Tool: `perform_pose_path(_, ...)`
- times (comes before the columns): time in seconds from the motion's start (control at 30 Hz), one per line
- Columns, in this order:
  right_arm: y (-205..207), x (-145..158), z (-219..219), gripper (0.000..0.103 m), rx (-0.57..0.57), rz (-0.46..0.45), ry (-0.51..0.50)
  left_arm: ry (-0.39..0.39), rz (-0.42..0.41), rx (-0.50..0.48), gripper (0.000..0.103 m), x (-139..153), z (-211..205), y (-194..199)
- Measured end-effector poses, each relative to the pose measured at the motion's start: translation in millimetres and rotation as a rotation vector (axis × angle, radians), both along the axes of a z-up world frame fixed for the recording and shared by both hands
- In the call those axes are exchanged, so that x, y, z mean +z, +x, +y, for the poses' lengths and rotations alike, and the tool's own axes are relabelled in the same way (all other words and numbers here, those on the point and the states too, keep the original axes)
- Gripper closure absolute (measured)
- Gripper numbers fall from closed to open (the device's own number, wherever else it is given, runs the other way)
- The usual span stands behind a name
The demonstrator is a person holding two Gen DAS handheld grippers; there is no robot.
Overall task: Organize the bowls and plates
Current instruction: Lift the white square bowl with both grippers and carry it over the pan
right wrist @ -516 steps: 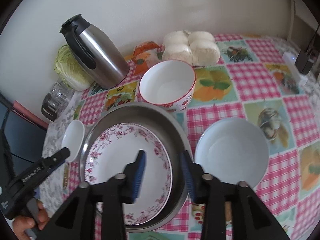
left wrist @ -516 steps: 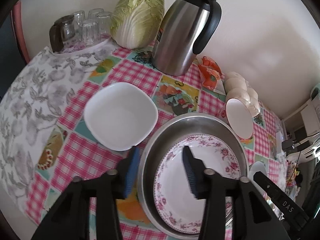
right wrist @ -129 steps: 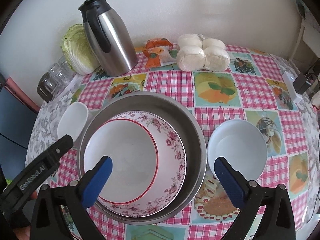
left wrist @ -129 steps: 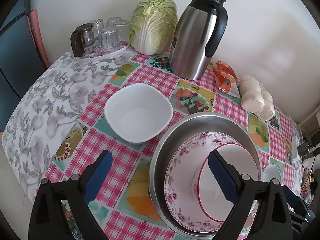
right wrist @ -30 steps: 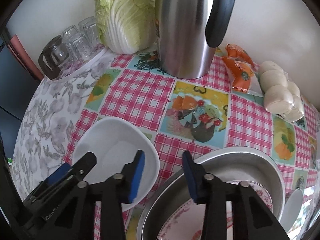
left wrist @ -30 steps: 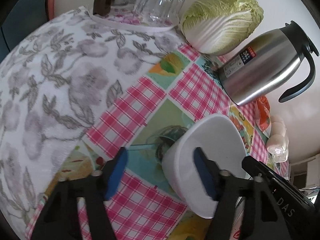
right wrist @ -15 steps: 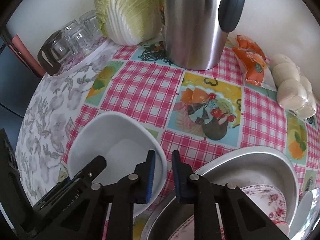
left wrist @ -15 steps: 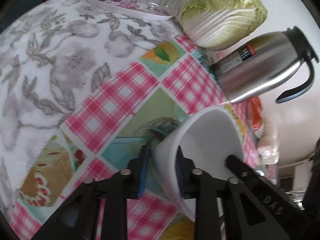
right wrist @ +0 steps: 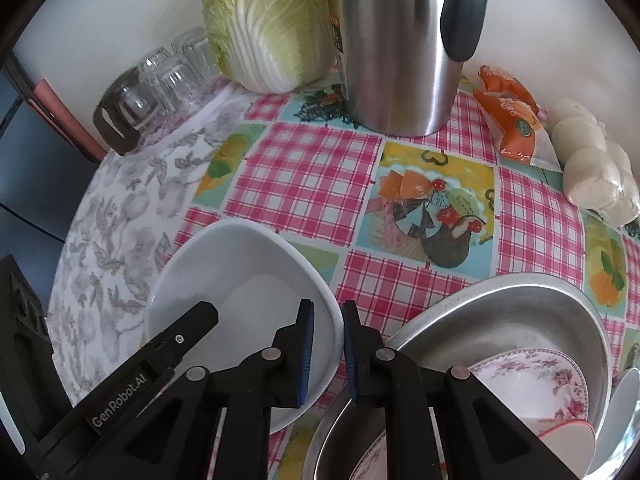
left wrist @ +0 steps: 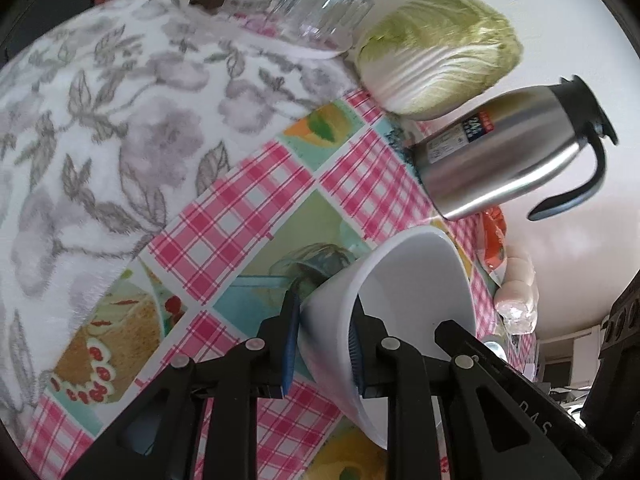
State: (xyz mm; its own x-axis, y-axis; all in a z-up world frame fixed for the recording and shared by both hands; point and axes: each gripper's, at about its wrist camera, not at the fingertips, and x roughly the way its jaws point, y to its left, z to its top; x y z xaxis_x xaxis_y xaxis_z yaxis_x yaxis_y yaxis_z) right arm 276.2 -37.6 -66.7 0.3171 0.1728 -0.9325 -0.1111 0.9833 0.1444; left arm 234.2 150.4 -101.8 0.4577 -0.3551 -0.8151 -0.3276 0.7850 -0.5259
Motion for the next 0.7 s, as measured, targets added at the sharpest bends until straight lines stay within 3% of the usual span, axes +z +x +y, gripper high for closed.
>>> perform_pose_path(0.4, -28, 59, -17, 0.088, 0.007, -0.094, 0.048, 0.085, -0.101, -0.054, 0.08, 53, -26, -11)
perform_pose_path(0.7, -51, 82, -39, 0.088, -0.008, -0.145, 0.082, 0.14, -0.151, -0.105, 0.08, 80, -47, -21)
